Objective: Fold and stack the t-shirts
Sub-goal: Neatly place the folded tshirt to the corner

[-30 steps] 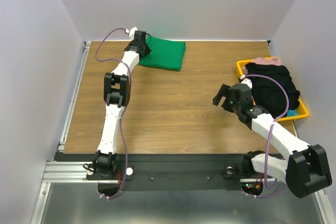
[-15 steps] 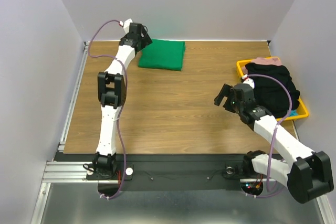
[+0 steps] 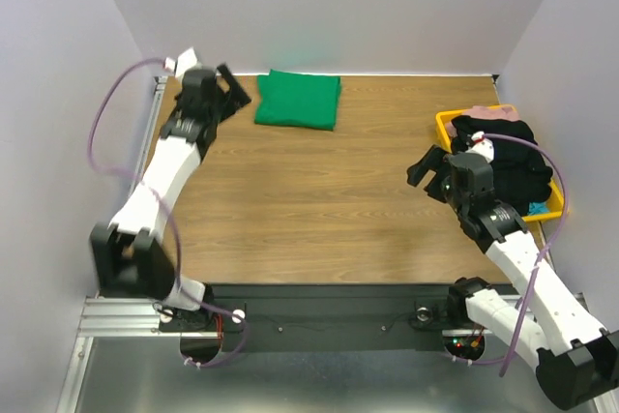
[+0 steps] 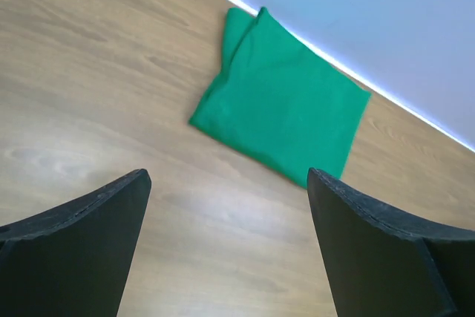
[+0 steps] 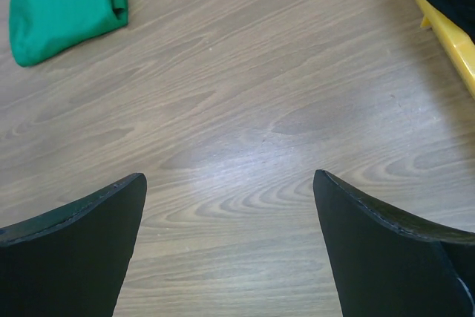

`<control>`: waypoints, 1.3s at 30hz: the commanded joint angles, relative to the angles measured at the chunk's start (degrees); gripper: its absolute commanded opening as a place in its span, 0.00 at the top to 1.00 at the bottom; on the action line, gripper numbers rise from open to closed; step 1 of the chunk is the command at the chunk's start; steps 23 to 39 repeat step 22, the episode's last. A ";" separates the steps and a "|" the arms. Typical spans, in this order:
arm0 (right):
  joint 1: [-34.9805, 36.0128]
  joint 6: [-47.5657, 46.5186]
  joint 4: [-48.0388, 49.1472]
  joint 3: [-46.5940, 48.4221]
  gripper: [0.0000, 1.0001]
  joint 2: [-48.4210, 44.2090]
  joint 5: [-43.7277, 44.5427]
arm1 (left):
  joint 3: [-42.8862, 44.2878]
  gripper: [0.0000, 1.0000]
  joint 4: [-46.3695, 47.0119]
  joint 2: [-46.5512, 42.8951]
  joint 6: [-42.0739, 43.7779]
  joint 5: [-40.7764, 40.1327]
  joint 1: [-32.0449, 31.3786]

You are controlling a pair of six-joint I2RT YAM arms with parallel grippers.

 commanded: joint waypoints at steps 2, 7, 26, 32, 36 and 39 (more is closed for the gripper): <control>-0.18 3.03 -2.53 -2.29 0.00 -5.21 1.14 | -31.07 0.01 11.89 -23.15 -3.25 -1.26 -5.38; -0.18 5.67 -2.53 -6.15 0.00 -10.84 0.35 | -46.42 0.01 9.01 -40.99 -11.23 -2.95 -9.80; -0.26 4.71 -2.53 -8.80 0.00 -17.53 -0.88 | -48.91 0.01 -1.00 -53.69 -12.13 -9.17 -9.89; -0.26 4.71 -2.53 -8.80 0.00 -17.53 -0.88 | -48.91 0.01 -1.00 -53.69 -12.13 -9.17 -9.89; -0.26 4.71 -2.53 -8.80 0.00 -17.53 -0.88 | -48.91 0.01 -1.00 -53.69 -12.13 -9.17 -9.89; -0.26 4.71 -2.53 -8.80 0.00 -17.53 -0.88 | -48.91 0.01 -1.00 -53.69 -12.13 -9.17 -9.89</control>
